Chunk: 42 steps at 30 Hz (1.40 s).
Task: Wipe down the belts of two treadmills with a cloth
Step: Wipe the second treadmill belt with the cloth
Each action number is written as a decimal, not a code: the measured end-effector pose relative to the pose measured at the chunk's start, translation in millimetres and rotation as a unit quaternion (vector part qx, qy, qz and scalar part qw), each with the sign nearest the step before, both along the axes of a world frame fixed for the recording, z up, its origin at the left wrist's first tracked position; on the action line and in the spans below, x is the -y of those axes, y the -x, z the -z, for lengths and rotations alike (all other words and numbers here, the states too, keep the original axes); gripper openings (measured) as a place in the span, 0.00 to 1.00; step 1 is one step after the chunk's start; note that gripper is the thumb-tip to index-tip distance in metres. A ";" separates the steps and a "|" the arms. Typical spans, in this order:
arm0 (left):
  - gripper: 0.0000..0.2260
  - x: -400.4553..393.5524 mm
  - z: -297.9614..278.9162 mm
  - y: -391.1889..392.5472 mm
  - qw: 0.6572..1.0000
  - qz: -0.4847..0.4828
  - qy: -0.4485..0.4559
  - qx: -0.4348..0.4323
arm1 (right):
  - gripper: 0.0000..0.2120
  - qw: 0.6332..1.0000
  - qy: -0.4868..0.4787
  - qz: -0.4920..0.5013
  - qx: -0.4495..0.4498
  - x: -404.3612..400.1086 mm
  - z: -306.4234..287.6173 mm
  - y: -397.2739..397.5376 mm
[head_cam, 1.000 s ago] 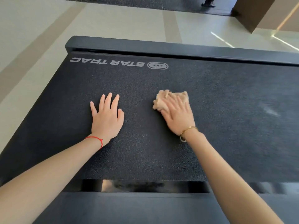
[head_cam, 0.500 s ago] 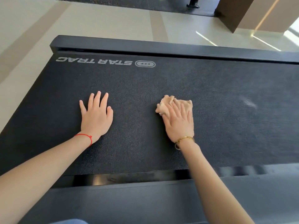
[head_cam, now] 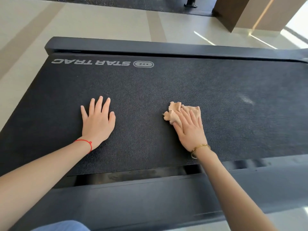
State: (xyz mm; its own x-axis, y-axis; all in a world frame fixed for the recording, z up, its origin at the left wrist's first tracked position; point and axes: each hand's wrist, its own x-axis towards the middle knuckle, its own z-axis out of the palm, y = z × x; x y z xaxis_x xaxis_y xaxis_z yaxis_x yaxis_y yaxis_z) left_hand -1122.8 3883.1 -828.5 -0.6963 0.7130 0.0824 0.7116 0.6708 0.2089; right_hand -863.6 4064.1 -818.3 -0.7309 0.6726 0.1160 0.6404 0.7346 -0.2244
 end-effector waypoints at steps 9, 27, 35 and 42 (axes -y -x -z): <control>0.28 3.0 0.4 -38.1 0.999 0.036 0.013 -0.001 | 0.27 0.987 0.042 -0.156 -0.006 96.6 -4.6 9.2; 0.26 -24.4 -6.5 -37.5 0.997 0.071 0.003 0.026 | 0.31 0.992 0.013 -0.123 0.024 24.7 -6.0 55.6; 0.26 -69.2 -9.6 -25.5 0.995 0.091 0.019 0.024 | 0.26 1.000 -0.007 -0.022 0.001 -76.8 0.3 41.0; 0.28 -88.3 -1.7 -28.5 0.998 0.064 0.024 -0.004 | 0.26 0.997 0.008 0.060 0.051 -160.8 -4.2 103.8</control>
State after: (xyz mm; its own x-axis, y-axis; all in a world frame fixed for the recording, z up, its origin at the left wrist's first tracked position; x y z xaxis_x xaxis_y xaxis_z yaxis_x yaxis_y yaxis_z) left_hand -1094.3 3971.5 -826.8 -0.5981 0.7998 0.0517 0.7942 0.5828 0.1719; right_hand -967.4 4224.9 -814.1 -0.6532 0.7564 0.0329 0.7430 0.6488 -0.1642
